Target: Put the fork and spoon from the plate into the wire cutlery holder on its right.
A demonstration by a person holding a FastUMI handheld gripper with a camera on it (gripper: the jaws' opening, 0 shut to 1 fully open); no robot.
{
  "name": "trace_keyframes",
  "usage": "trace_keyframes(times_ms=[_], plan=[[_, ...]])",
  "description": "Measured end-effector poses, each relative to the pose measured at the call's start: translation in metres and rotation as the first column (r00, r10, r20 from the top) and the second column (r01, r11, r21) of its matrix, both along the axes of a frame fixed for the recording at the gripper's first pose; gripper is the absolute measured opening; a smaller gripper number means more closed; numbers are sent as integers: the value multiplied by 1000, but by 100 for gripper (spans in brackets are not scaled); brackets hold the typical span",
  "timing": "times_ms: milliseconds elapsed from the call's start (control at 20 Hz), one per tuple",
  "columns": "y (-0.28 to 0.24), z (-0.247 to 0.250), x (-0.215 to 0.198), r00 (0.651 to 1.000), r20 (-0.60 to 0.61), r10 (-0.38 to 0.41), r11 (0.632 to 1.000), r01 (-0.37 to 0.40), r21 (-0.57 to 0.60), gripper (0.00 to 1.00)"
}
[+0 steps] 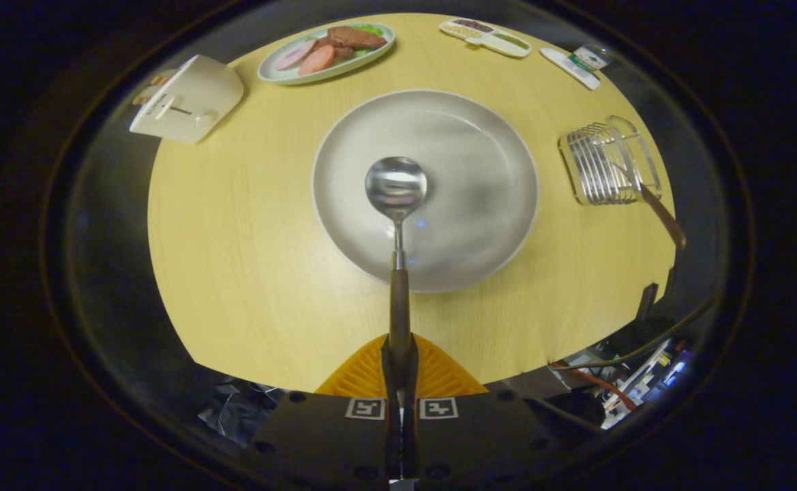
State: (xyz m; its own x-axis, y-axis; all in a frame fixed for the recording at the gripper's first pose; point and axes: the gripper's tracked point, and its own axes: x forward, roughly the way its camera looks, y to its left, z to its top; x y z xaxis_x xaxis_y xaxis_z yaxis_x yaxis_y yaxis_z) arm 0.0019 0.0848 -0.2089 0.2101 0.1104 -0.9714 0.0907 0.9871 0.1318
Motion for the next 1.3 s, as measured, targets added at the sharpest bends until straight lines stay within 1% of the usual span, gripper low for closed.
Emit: trace_keyframes(times_ms=[200,450,600,950,1200,1300], plan=[[-25,29,-3,998,12,-55,998,55,-8,4],[-75,68,6,985,39,-170,985,170,6,5],[-102,81,17,972,34,-234,972,234,12,4],[-157,75,39,945,-21,-327,945,327,22,5],[-174,54,41,922,-92,-375,925,379,30,5],[-180,50,43,916,-112,-384,920,390,30,7]])
